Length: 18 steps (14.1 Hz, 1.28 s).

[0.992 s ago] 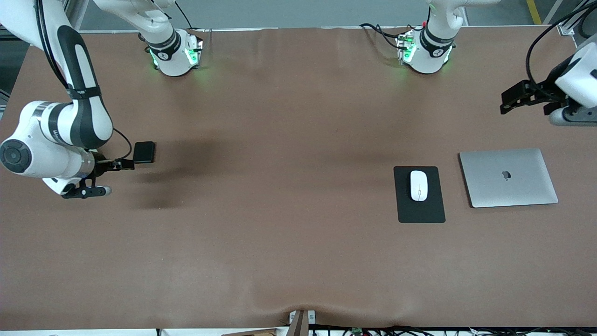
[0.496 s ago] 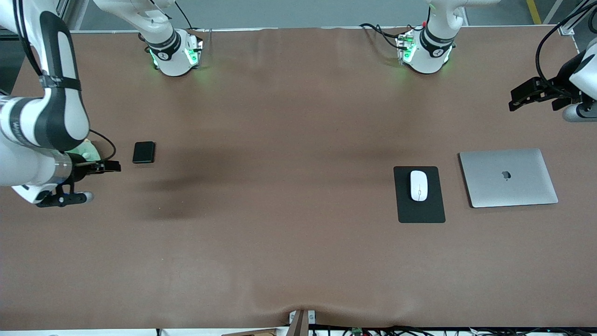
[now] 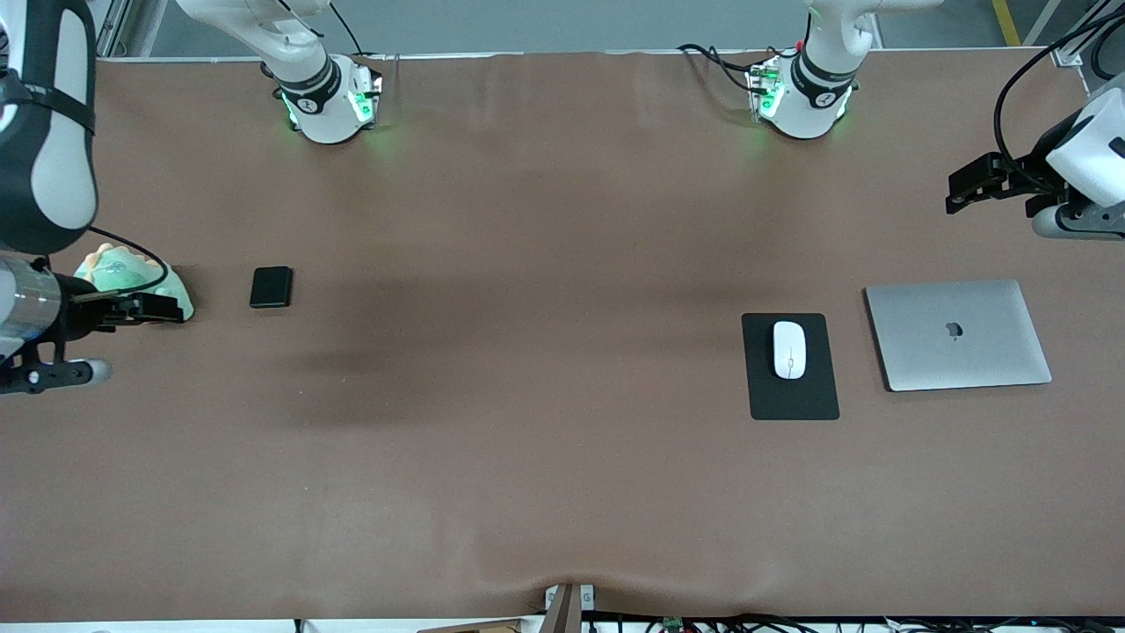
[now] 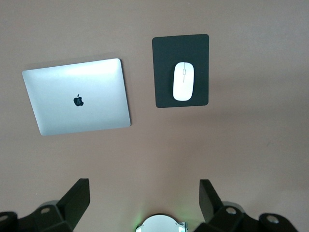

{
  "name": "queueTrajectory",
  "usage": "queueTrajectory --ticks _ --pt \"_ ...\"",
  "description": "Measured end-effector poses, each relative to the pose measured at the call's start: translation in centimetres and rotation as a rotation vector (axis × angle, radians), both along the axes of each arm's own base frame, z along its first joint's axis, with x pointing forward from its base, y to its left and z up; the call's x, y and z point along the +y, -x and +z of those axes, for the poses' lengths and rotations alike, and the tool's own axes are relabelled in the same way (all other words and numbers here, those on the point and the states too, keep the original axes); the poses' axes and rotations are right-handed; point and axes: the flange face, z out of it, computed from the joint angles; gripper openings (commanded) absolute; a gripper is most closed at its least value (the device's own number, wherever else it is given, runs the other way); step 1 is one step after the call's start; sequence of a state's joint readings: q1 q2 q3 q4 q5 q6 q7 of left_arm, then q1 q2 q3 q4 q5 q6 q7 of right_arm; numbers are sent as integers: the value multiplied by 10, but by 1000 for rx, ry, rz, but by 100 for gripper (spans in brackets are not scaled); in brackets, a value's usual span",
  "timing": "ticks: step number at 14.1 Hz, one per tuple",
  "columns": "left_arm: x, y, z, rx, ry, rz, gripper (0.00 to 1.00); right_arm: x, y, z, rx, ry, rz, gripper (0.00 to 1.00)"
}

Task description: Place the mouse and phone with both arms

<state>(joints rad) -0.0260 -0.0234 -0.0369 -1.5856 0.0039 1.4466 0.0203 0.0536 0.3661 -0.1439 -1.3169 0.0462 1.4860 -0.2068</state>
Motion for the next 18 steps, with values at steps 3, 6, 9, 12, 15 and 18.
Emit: queueTrajectory --ticks 3,6,9,12,15,18 --pt "-1 0 0 1 0 -3 100 5 2 36 -49 -36 15 100" --pt "-1 -1 -1 -6 -2 -2 100 16 20 68 -37 -44 35 100" --pt "-2 -2 -1 -12 -1 -4 100 15 47 113 -64 -45 36 100" --pt "-1 -3 0 -19 -11 -4 100 -3 69 135 -68 -42 1 100" --pt "0 -3 1 -25 -24 -6 100 -9 87 135 -51 -48 -9 100" --pt "-5 -8 4 -66 -22 -16 100 -9 109 136 -46 -57 -11 100"
